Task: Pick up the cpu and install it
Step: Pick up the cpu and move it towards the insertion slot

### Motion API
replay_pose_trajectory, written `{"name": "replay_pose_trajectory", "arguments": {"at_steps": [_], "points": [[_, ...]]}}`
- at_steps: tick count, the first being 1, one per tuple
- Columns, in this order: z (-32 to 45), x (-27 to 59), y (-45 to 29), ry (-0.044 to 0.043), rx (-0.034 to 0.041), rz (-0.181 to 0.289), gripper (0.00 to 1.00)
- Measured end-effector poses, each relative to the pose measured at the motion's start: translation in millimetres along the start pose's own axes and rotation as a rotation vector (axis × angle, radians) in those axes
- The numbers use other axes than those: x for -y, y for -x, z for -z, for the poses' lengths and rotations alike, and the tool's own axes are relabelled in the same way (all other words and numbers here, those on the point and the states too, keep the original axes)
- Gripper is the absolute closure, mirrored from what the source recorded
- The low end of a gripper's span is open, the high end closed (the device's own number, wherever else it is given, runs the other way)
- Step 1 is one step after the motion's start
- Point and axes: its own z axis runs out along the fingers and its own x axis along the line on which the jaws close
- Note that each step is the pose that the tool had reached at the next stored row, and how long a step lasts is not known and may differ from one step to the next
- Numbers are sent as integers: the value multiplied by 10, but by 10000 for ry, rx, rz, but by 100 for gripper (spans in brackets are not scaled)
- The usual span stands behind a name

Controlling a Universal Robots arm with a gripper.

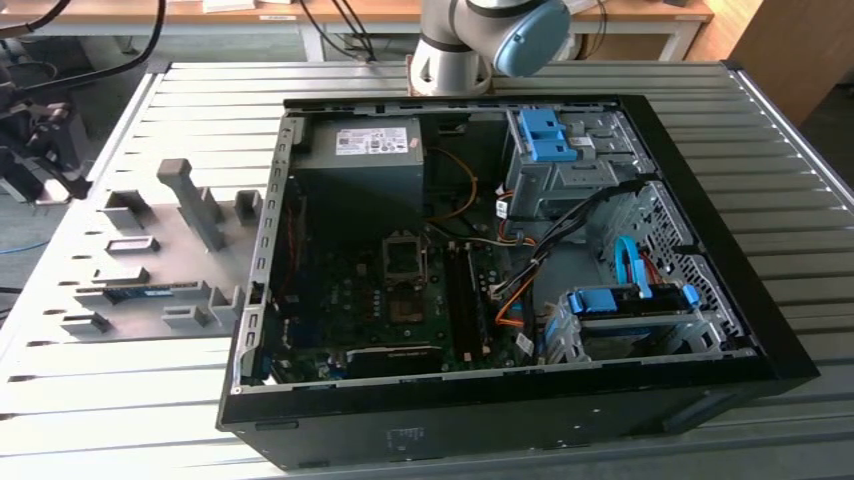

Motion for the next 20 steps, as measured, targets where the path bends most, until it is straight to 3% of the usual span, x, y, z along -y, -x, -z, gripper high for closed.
{"name": "replay_pose_trajectory", "arguments": {"at_steps": [20], "points": [[175,-4,5,0,-1,0,53]]}}
